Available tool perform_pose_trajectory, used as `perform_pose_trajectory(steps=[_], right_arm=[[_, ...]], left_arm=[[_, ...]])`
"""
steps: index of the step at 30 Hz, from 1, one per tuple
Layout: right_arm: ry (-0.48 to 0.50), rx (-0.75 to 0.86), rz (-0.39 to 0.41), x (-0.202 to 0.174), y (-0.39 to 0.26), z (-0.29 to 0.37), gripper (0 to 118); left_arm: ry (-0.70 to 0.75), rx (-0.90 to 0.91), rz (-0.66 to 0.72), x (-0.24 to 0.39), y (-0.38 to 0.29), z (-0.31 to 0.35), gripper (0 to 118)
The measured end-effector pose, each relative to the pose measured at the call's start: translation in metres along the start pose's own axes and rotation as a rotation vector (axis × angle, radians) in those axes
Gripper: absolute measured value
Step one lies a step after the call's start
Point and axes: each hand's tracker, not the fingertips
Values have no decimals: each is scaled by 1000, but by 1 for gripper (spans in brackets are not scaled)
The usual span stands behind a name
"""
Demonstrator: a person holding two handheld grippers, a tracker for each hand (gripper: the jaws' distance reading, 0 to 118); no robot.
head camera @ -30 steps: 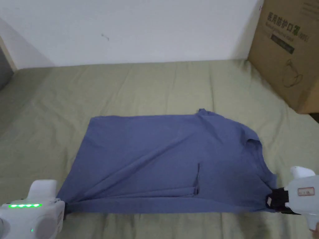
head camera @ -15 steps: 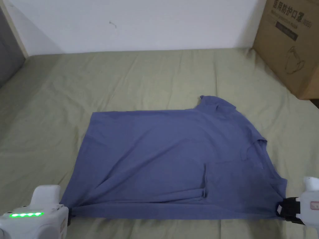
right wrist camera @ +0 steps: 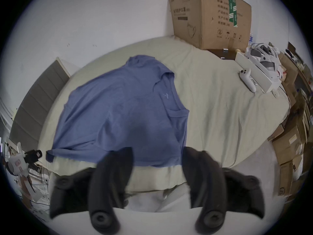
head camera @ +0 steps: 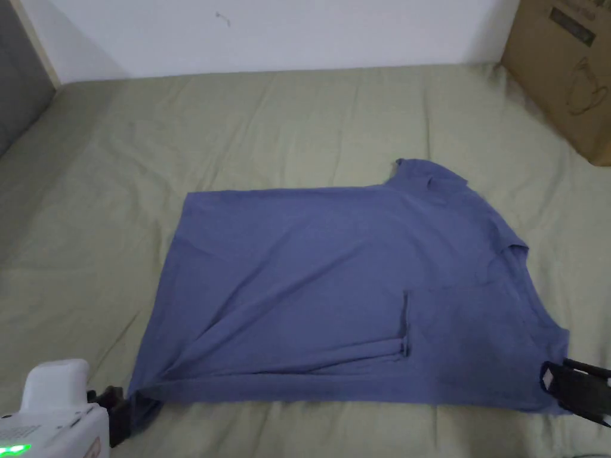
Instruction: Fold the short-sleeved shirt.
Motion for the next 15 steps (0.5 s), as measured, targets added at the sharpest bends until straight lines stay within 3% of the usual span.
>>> perform_pose_trajectory(steps=[1, 2, 3, 6, 9, 10, 11, 12, 15], right_arm=[[-10, -3, -15, -2, -6, 2, 20], [-19, -10, -21, -4, -11, 2, 5], [-25, -10, -23, -3, -16, -1, 1], [-55, -42, 15, -4, -28, -9, 0], [-50, -74, 1, 7, -32, -21, 0], [-55, -77, -8, 8, -33, -23, 0], [-61, -80, -11, 9, -32, -24, 0], [-65, -85, -9, 11, -32, -25, 0], [-74, -95, -5, 14, -32, -28, 0]], left_arm=[[31, -1, -21, 1, -4, 1, 1], [32, 9, -15, 1, -10, 0, 0], [25, 6, -14, -1, -13, 0, 0], [10, 0, 8, -3, -19, -3, 0], [14, -18, 4, -4, -15, -13, 0], [11, -20, 6, -2, -11, -15, 6], [12, -24, 9, -1, -9, -19, 24], [12, -29, 11, 0, -6, -22, 34], [-9, -42, 16, 7, -2, -32, 40]])
